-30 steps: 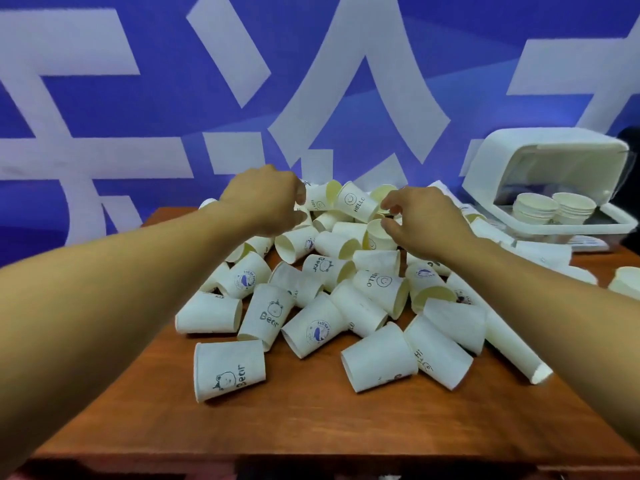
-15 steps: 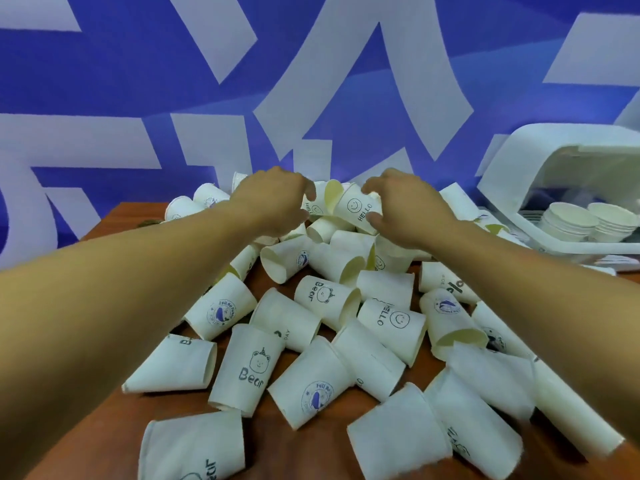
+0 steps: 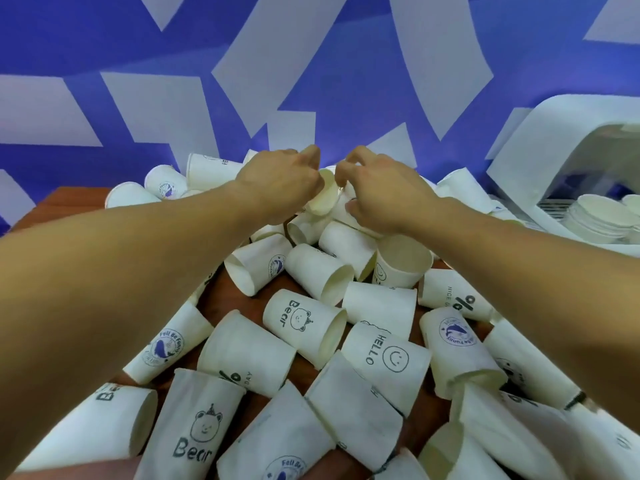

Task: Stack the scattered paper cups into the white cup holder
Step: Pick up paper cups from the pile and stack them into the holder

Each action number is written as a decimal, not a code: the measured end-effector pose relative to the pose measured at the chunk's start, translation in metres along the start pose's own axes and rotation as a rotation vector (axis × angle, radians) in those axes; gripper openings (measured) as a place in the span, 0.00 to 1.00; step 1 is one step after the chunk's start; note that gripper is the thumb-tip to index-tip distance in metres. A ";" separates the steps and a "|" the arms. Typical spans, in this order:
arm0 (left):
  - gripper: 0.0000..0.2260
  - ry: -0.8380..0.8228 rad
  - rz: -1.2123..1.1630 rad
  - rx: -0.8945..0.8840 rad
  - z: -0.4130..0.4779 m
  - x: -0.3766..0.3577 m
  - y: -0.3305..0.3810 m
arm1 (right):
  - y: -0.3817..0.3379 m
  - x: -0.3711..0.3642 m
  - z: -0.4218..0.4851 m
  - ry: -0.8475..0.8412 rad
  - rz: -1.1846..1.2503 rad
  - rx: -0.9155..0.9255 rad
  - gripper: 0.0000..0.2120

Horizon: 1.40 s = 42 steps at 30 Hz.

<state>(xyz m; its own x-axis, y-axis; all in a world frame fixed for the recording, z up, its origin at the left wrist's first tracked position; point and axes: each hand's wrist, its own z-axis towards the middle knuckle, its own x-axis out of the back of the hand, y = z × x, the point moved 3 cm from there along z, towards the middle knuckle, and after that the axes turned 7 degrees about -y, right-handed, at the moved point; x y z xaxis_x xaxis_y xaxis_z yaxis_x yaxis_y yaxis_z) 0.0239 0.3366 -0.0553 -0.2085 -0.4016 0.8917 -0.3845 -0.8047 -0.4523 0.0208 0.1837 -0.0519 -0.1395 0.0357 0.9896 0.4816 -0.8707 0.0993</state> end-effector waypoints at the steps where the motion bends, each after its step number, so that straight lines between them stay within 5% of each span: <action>1: 0.11 0.003 0.008 0.004 0.000 0.000 0.000 | 0.001 0.000 0.000 0.005 0.001 0.009 0.13; 12: 0.09 0.161 0.005 0.085 -0.009 0.045 -0.004 | 0.023 0.038 -0.026 -0.013 -0.042 0.043 0.07; 18: 0.09 0.267 -0.076 0.121 -0.006 0.095 0.024 | 0.062 0.070 -0.071 0.143 -0.061 -0.088 0.10; 29: 0.09 0.514 -0.366 -0.041 0.061 0.186 0.154 | 0.185 0.107 -0.193 0.265 -0.154 -0.421 0.10; 42: 0.10 0.534 -0.460 -0.189 0.148 0.204 0.274 | 0.299 0.058 -0.242 0.302 -0.243 -0.599 0.08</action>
<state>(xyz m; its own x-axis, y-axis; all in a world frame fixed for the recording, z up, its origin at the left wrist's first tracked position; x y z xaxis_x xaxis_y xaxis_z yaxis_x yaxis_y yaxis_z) 0.0092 -0.0303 0.0049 -0.3802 0.2663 0.8857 -0.6775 -0.7321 -0.0707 -0.0524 -0.1932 0.0103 -0.4579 0.2010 0.8660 -0.1396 -0.9783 0.1532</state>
